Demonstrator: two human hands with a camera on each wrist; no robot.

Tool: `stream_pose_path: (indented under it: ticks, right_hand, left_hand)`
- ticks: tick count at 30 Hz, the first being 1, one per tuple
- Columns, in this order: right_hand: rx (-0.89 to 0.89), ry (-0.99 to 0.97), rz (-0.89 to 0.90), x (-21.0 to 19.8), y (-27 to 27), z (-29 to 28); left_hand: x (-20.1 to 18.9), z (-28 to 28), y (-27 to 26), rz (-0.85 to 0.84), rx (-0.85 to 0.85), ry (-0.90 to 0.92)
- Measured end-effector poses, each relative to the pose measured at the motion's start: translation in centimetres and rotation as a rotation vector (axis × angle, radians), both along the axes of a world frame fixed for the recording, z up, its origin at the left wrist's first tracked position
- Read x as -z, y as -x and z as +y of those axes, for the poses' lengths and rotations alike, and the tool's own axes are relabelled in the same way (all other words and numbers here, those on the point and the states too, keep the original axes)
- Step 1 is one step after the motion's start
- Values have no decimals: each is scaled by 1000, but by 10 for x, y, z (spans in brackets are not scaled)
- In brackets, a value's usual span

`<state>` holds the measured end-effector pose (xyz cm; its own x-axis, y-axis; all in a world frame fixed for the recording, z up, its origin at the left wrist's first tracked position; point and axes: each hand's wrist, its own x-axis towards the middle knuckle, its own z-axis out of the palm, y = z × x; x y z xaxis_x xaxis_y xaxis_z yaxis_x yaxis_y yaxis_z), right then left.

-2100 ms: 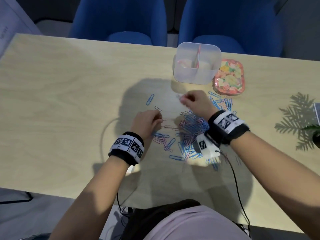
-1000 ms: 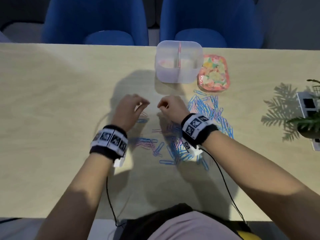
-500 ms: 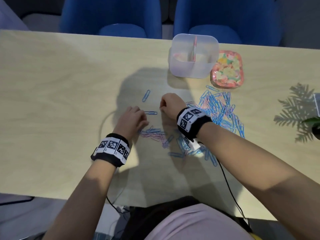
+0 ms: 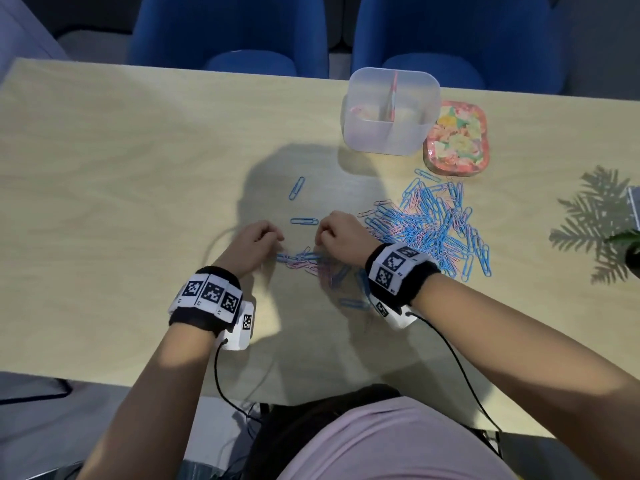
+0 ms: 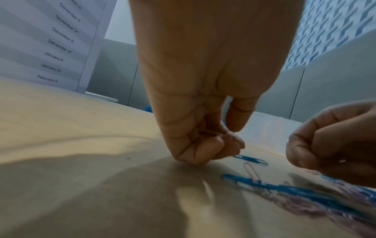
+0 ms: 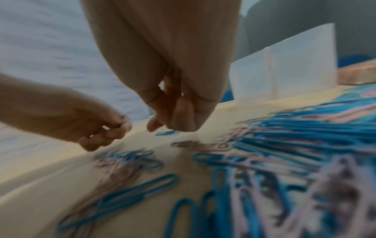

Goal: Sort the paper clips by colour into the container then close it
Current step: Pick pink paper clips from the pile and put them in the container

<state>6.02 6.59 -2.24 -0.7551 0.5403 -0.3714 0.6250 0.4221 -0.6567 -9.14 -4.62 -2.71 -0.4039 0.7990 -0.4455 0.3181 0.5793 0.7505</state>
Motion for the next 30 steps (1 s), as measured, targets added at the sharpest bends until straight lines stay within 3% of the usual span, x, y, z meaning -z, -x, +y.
stream_pose_path:
  ticks: [2, 5, 9, 13, 20, 24, 27, 30]
  right_hand:
    - [-71, -42, -49, 4, 3, -10]
    - [-135, -154, -137, 11, 3, -14]
    - [-7, -121, -123, 11, -3, -1]
    - [153, -198, -71, 6, -13, 15]
    - [-241, -233, -63, 3, 11, -10]
    - [-265, -230, -118, 8, 13, -11]
    - [-204, -211, -186, 9, 7, 3]
    - [-177, -244, -249, 8, 0, 14]
  left_hand:
    - [2, -5, -2, 22, -4, 10]
    - [6, -8, -6, 252, 74, 62]
    - [8, -7, -7, 346, 49, 66]
    - [8, -6, 3, 298, -4, 89]
    - [-5, 3, 8, -65, -166, -95]
    - [-12, 5, 0, -301, -147, -108]
    - [-11, 7, -6, -350, -132, -26]
    - [-11, 10, -13, -256, -49, 25]
